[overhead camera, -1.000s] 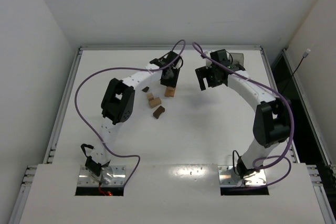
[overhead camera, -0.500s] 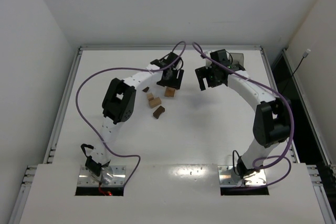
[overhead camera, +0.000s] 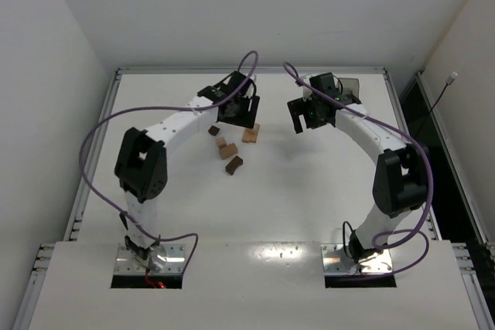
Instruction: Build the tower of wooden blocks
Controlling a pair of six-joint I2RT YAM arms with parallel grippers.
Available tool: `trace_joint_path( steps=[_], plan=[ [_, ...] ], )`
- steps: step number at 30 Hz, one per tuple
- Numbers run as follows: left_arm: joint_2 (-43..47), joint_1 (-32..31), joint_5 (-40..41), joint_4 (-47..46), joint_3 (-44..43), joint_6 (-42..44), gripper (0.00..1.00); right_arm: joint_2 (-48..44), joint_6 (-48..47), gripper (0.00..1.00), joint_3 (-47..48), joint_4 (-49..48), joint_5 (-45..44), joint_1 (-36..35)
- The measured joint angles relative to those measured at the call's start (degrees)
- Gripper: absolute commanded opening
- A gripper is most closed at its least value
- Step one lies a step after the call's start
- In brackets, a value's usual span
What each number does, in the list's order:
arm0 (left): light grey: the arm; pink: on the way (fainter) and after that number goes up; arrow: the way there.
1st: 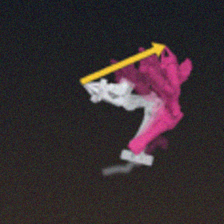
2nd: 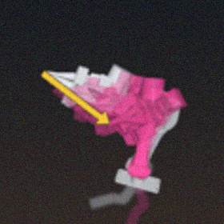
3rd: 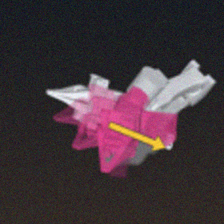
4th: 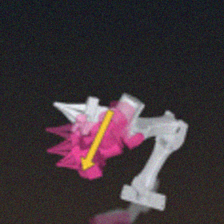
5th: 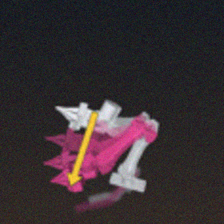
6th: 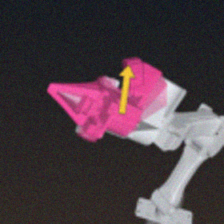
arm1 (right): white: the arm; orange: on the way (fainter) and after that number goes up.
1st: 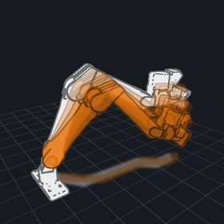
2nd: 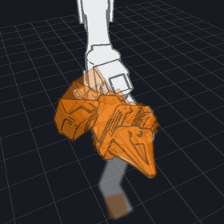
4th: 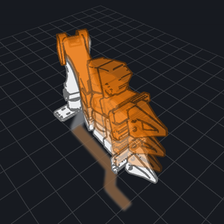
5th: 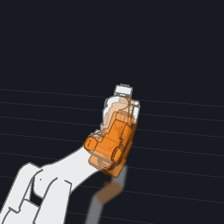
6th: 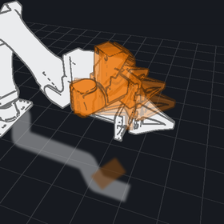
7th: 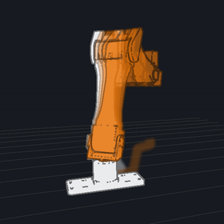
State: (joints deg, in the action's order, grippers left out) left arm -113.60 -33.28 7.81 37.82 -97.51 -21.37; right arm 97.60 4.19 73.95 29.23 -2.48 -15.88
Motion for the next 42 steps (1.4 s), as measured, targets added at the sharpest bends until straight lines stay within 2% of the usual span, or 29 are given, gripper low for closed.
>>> trace_joint_path(
  steps=[5, 8, 13, 22, 26, 29, 42],
  plan=[
    [12.4, 0.0, -0.9, -1.9, 8.3, 2.0, 0.6, 0.0, 0.0, 0.82, 0.0, 0.0, -0.1, 0.0],
    [14.8, 0.0, -3.1, -2.2, 13.4, 4.7, 0.55, 0.0, -0.1, 0.82, 0.0, 0.0, -0.1, 0.0],
    [13.2, 0.7, -5.0, -0.4, 18.3, 9.4, 0.55, -0.1, -0.2, 0.82, -0.4, 0.0, -0.1, 0.0],
    [10.5, 6.4, -3.6, -0.4, 18.5, 16.4, 0.55, -0.2, -0.6, 0.82, -1.3, 0.0, 0.2, 0.0],
    [9.0, 7.6, -3.2, -0.9, 18.5, 19.1, 0.51, -0.2, -0.6, 0.82, -1.3, 0.0, 0.6, 0.0],
    [7.5, 8.2, -4.3, -1.1, 18.5, 21.2, 0.48, -0.2, -0.6, 0.82, -1.3, 0.0, 0.9, 0.0],
    [0.0, 9.2, -10.8, -1.3, 13.2, 31.3, 0.48, -0.2, -0.6, 0.82, -1.3, 0.0, 1.3, 0.0]
  ],
)
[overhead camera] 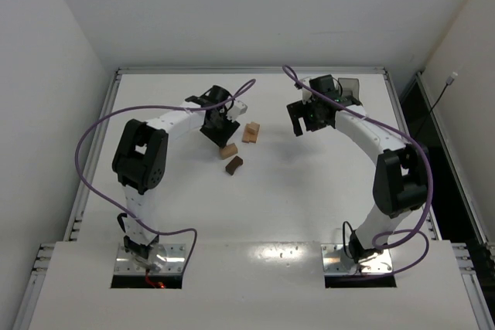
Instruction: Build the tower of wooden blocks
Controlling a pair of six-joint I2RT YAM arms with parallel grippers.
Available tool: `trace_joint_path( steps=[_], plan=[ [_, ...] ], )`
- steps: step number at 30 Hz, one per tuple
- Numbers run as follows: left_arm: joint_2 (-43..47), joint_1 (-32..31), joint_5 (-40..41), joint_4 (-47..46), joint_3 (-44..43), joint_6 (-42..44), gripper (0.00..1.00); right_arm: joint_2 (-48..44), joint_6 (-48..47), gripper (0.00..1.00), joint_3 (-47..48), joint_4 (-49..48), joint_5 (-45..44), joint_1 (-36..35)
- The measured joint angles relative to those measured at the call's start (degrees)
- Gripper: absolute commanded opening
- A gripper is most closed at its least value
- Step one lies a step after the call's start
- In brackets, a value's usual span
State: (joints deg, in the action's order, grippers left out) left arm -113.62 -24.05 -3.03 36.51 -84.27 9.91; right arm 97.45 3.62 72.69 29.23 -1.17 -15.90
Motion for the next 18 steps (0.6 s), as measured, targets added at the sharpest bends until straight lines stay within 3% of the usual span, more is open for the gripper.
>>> trace_joint_path(
  steps=[18],
  plan=[
    [-4.6, 1.4, -2.1, -0.5, -2.8, 3.4, 0.48, 0.7, 0.0, 0.82, 0.0, 0.0, 0.4, 0.0]
  ],
)
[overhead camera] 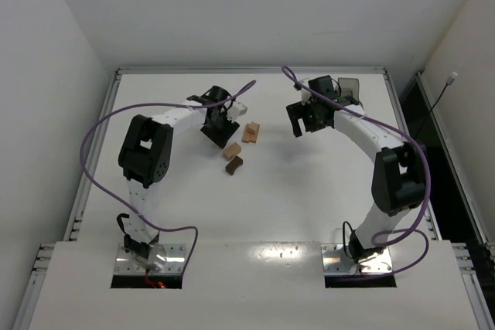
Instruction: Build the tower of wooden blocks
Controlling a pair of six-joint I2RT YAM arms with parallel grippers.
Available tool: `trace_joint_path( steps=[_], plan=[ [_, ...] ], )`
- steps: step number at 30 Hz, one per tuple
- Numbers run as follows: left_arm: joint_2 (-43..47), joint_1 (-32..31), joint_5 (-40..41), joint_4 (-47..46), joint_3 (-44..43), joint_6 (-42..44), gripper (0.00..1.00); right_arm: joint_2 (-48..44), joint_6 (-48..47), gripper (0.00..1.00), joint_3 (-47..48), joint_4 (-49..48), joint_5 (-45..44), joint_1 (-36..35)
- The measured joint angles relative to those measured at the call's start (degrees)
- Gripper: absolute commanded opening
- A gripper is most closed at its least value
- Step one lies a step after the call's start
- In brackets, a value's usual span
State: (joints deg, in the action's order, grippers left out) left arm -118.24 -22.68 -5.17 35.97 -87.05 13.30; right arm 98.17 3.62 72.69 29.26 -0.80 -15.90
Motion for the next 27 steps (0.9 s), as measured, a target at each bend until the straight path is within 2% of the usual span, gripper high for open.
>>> trace_joint_path(
  steps=[3, 5, 6, 10, 14, 16, 18, 27],
  plan=[
    [-0.4, 0.4, -0.2, 0.1, 0.0, 0.0, 0.47, 0.3, 0.0, 0.82, 0.0, 0.0, 0.0, 0.0],
    [-0.5, 0.8, -0.3, 0.1, 0.0, 0.0, 0.42, 0.3, 0.0, 0.82, 0.0, 0.0, 0.0, 0.0],
    [-0.6, 1.0, -0.5, 0.1, 0.0, 0.0, 0.36, 0.3, 0.0, 0.82, 0.0, 0.0, 0.0, 0.0],
    [-0.7, 1.5, -1.0, 0.1, 0.0, 0.2, 0.33, 0.3, 0.0, 0.82, 0.0, 0.0, 0.0, 0.0],
    [-0.7, 1.6, -1.1, 0.0, 0.0, 0.2, 0.42, 0.3, 0.0, 0.82, 0.0, 0.0, 0.0, 0.0],
    [-0.8, 1.6, -1.2, 0.1, -0.1, 0.3, 0.51, 0.3, 0.0, 0.82, 0.0, 0.0, 0.0, 0.0],
    [-1.2, 1.6, -1.5, 0.2, -0.3, 0.3, 0.55, 0.3, 0.0, 0.82, 0.0, 0.0, 0.0, 0.0],
    [-2.4, 1.7, -1.9, 0.7, -3.1, 0.4, 0.54, 0.3, 0.0, 0.82, 0.0, 0.0, 0.1, 0.0]
  ],
)
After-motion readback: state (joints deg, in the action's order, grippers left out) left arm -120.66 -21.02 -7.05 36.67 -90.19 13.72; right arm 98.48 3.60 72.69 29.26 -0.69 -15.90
